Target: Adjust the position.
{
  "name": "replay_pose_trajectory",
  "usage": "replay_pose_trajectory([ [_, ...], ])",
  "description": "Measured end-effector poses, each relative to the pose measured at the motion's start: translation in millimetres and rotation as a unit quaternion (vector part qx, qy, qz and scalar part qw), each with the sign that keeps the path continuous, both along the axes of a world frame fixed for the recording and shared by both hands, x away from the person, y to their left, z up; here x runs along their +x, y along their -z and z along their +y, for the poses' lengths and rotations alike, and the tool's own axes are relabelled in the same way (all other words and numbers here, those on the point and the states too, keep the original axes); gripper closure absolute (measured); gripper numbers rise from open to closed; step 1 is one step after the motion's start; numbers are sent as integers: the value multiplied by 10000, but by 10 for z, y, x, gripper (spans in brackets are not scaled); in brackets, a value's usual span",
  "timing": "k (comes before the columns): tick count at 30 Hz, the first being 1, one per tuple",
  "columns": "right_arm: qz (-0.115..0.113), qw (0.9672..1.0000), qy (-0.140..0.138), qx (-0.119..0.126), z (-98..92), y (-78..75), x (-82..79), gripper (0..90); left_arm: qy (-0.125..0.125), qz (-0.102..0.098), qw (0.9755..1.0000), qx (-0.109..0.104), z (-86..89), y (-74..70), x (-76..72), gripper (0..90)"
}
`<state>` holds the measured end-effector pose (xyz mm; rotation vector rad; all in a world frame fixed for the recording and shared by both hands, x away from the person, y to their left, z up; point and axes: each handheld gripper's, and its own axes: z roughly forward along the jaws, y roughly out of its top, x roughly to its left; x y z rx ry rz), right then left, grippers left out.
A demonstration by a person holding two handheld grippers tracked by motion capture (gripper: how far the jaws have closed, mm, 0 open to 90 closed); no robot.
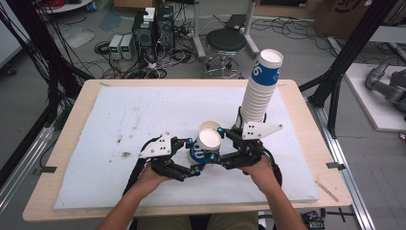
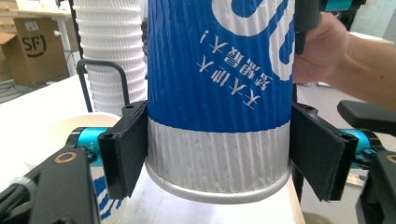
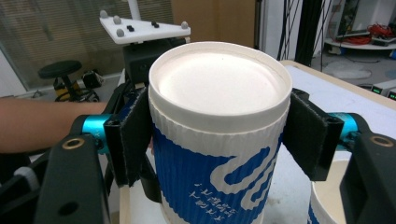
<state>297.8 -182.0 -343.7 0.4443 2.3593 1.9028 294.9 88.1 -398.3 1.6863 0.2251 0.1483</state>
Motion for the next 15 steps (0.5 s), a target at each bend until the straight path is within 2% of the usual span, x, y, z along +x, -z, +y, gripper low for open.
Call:
replay_pose_trajectory([
  [3,-23,10000,4,-67,5,10,-5,277,-36,60,9998,171,4,-30,-7,265],
  [4,-76,9999,44,-98,8,9,-9,242,-36,61,9996,280,14,-45,-3,266],
  [5,-105,9998,104,-160,8,4,-14,211,-23,101,9995,295,18,-57,-4,267],
  [10,-146,9997,28,-179,-35,-59,-22,211,4,126,9985,538,67,-133,6,271],
  [13,-223,9992,-32,-328,-67,-105,-19,210,38,126,9976,686,89,-174,12,272],
  [15,-283,9986,-77,-438,-80,-135,-12,210,80,94,9959,893,98,-210,25,272],
])
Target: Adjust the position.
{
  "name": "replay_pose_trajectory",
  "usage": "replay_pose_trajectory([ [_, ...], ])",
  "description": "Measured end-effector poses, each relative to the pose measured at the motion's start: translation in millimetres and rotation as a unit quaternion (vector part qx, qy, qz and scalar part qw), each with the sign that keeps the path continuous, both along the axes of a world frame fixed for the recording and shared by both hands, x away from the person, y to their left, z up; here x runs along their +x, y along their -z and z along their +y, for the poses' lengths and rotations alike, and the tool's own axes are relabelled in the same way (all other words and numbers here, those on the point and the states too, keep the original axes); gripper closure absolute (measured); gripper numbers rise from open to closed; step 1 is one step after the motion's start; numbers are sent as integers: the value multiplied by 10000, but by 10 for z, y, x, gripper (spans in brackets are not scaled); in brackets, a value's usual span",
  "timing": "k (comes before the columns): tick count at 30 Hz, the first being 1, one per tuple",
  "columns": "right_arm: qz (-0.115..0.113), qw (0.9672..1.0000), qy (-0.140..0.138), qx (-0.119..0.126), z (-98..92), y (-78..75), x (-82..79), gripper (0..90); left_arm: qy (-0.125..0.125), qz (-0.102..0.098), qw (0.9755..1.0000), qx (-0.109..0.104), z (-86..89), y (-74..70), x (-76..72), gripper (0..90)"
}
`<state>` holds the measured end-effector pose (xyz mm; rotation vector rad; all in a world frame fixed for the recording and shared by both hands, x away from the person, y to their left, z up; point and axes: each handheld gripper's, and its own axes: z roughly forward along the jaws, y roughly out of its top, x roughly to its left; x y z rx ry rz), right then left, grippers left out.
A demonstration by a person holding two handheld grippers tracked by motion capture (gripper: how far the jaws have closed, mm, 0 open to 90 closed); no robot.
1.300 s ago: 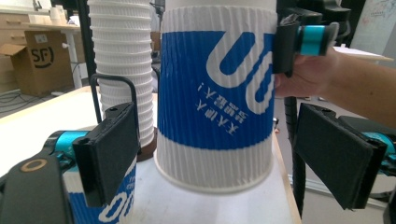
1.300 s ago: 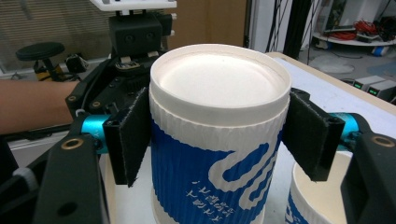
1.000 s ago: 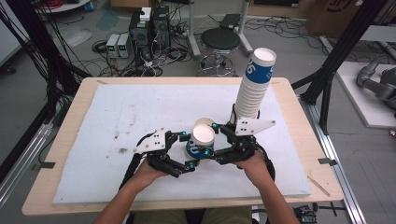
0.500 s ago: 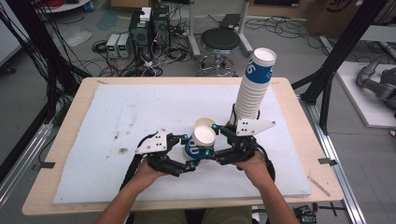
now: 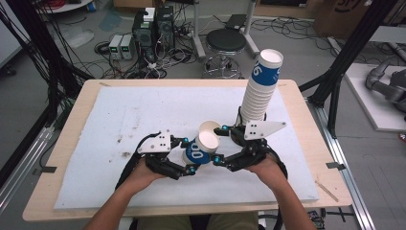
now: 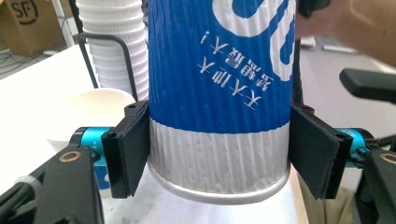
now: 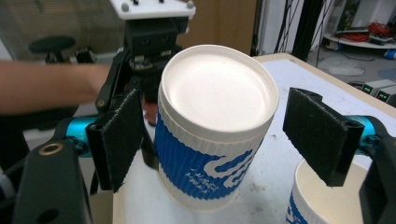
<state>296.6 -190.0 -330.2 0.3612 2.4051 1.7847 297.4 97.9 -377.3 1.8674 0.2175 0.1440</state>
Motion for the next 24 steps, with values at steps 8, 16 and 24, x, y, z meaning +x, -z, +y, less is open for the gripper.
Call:
replay_pose_trajectory([
  [8,-210,9965,-357,-719,20,-129,57,203,225,-58,9976,649,-14,-118,21,272],
  [16,-365,9846,-761,-1532,169,-256,114,203,363,-45,9934,1090,-53,-165,26,272],
  [24,-347,9690,-1120,-2177,326,-274,119,204,461,25,9911,1252,-89,-147,19,271],
])
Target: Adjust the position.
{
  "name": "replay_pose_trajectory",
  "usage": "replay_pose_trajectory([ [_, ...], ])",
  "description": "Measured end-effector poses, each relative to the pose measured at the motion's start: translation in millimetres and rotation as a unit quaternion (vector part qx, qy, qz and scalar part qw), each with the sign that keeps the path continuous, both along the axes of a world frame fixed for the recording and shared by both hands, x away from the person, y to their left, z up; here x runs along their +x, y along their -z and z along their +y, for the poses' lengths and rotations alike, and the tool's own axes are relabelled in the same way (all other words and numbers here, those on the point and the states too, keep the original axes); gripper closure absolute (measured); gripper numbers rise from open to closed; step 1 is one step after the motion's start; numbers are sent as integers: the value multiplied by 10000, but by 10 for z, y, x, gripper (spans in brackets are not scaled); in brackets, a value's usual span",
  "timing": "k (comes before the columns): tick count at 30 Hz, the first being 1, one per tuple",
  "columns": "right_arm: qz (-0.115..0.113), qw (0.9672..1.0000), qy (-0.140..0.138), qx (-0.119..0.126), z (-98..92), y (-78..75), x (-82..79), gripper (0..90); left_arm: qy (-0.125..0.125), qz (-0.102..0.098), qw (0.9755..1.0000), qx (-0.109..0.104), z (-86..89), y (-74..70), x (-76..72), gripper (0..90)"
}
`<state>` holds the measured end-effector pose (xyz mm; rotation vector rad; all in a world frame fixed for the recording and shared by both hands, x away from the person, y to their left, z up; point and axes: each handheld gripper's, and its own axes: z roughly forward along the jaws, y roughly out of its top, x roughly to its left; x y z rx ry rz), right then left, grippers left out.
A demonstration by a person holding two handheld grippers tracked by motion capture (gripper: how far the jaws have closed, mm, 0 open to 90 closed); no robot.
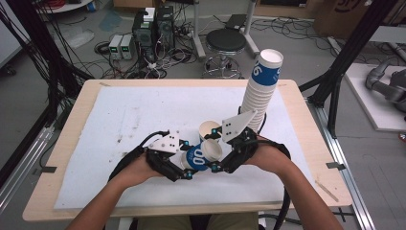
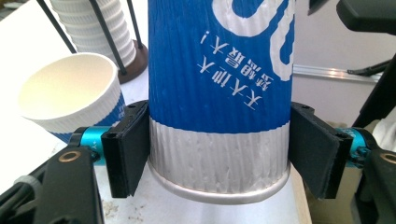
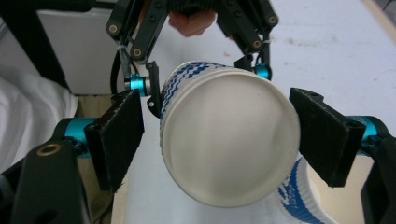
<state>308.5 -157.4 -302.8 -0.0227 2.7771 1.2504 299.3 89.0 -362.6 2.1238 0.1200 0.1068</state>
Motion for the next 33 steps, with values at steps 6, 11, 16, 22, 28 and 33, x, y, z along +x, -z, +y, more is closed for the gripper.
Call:
replay_pose_trajectory([
  [6,-19,9994,-100,-323,42,53,2,236,79,61,9999,56,-31,26,-6,271],
  [11,85,9989,-215,-408,29,76,16,292,174,80,9997,156,-49,48,-20,267],
  [16,173,9981,-312,-497,15,125,13,307,259,98,9992,279,-74,82,-32,266],
  [22,306,9978,-222,-542,-3,157,11,311,242,151,9994,200,-86,106,-25,245],
  [28,419,9987,-84,-268,-79,163,9,309,31,282,9985,-463,-10,165,-38,179],
  [33,481,9988,42,65,-184,182,20,308,-139,276,9953,-914,69,218,-41,168],
])
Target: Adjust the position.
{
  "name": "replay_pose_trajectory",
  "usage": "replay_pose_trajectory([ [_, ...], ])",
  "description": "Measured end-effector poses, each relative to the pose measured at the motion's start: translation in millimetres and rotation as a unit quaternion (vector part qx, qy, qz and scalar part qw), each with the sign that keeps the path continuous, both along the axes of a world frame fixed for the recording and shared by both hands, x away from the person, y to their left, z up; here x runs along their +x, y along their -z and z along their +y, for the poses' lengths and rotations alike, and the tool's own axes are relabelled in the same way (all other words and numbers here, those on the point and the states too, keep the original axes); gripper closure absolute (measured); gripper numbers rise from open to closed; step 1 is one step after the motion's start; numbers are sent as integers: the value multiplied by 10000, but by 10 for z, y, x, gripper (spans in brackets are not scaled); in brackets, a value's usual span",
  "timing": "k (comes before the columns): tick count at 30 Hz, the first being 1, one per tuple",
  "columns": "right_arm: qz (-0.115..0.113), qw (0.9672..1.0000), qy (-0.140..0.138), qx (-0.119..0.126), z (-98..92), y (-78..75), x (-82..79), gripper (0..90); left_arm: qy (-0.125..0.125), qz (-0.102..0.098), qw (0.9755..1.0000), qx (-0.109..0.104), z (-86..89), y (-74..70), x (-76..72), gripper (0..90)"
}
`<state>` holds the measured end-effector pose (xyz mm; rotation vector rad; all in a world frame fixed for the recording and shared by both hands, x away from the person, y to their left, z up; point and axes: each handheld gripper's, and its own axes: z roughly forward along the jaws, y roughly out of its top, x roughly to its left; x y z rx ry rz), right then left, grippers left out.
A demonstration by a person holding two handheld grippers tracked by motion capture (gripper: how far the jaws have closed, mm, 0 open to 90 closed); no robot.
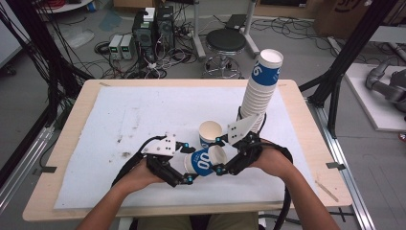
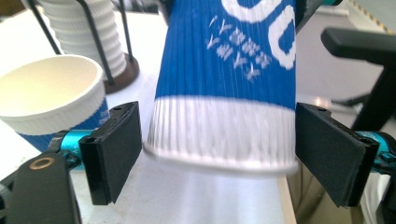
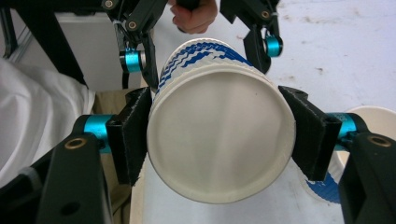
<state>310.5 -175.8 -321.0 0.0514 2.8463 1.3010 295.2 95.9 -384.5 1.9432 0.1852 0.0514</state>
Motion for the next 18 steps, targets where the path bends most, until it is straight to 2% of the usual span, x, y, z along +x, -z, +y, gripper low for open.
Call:
replay_pose_trajectory([
  [5,32,9996,187,206,-103,19,10,307,-194,-64,9993,-304,79,12,8,167],
  [9,25,9986,307,433,-173,34,13,307,-284,-136,9987,-401,116,7,10,167],
  [14,60,9969,418,661,-253,71,10,307,-360,-97,9972,-641,160,31,3,166],
  [18,148,9950,569,813,-325,121,-12,307,-441,-96,9962,-744,191,46,0,167],
])
